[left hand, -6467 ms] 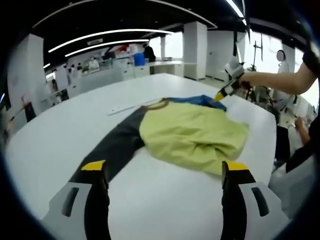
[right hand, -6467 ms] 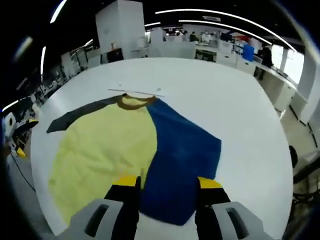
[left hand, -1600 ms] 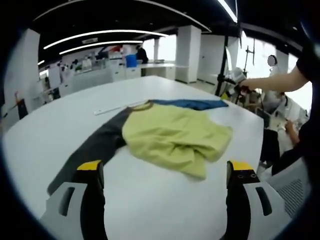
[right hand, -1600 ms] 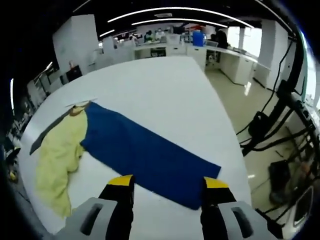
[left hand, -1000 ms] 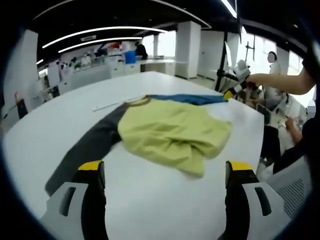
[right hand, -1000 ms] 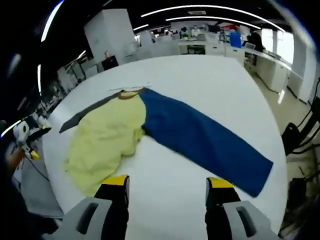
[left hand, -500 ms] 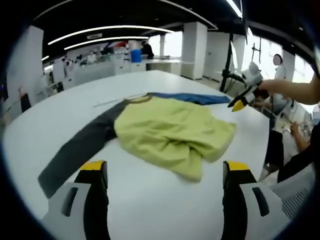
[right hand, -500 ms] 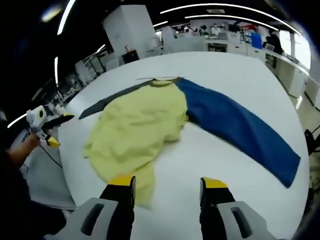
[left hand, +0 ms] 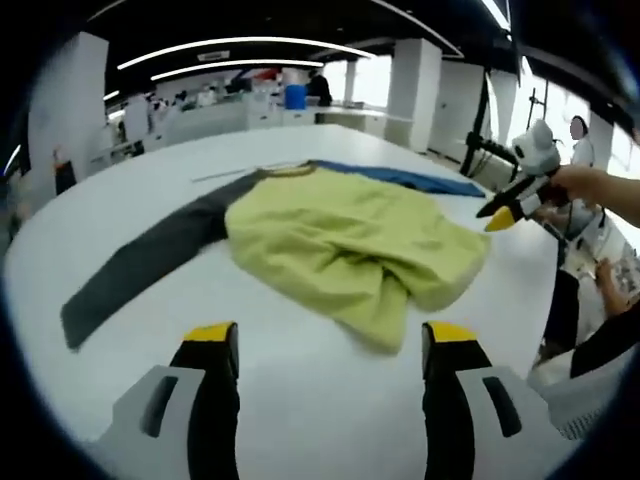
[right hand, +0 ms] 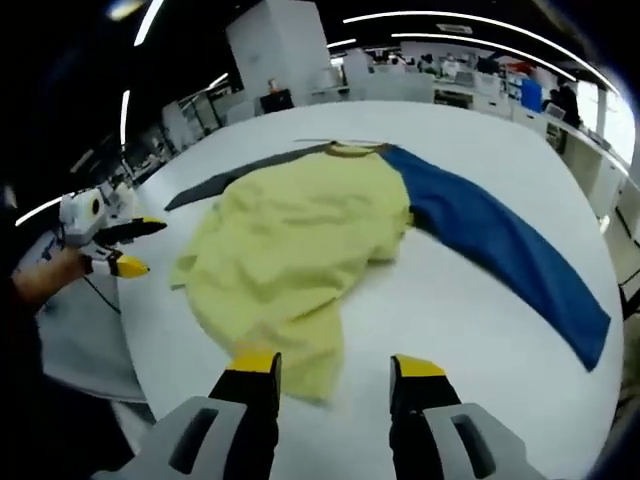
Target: Fold the garment on the visible template until the final outline fits inside the template.
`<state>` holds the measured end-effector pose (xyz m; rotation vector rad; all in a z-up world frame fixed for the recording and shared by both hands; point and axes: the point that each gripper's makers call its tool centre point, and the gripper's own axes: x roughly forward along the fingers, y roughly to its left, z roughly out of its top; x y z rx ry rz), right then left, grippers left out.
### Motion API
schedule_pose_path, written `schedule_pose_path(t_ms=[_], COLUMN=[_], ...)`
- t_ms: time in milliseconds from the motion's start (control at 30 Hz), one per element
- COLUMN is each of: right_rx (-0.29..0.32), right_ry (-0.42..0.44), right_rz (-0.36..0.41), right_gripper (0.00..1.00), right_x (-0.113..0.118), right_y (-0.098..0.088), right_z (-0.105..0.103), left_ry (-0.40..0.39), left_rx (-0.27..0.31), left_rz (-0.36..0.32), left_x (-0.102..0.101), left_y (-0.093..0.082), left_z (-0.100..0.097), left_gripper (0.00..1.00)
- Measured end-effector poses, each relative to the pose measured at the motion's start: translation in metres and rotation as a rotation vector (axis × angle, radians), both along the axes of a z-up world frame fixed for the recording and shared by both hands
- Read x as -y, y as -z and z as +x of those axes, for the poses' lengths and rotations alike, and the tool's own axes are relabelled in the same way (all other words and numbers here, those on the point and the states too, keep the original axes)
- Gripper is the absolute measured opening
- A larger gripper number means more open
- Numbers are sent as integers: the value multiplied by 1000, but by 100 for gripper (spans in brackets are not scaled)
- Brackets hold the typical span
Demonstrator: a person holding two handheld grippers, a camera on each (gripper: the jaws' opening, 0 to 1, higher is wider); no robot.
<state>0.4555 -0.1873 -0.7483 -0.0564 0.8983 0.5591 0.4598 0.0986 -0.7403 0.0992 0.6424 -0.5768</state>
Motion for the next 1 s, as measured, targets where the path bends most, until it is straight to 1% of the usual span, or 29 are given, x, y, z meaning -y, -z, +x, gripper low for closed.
schedule_pose_path(t_ms=[100,200,300,367,467,567,633,767,1000], right_rx=[8,10,11,16,21,28,34,29,38], right_ry=[0,-6,-5,0,3,1,0,2,22], right_rz=[-14,-33,-41,-52,-74,-92,-103,-108,-112], right_gripper=[31,29,25,23,20,17,16,14,10], right_x=[1,0,0,1,1,1,1,2,3], right_y=[4,9,12,13,17,18,19,21,22], right_z=[-1,-3,-6,-7,-9,-10,-10,-12,-14], left_ry=[-18,-13,-28,-46,-54,-53,-57,-66,-57], left_rx=[-15,-19,-24,-31,-46,-64,-73,-86,-109], left_rz=[-21,-13,-13,-35,-47,-33,-23,-28,-18], left_x=[4,8,9,11,15,19,21,25,34], left_y=[4,7,8,8,9,14,16,19,25], left_z=[-3,-5,-4,-4,-3,-5,-6,-6,-11], left_gripper=[60,55,53,50,45,43,40,32,27])
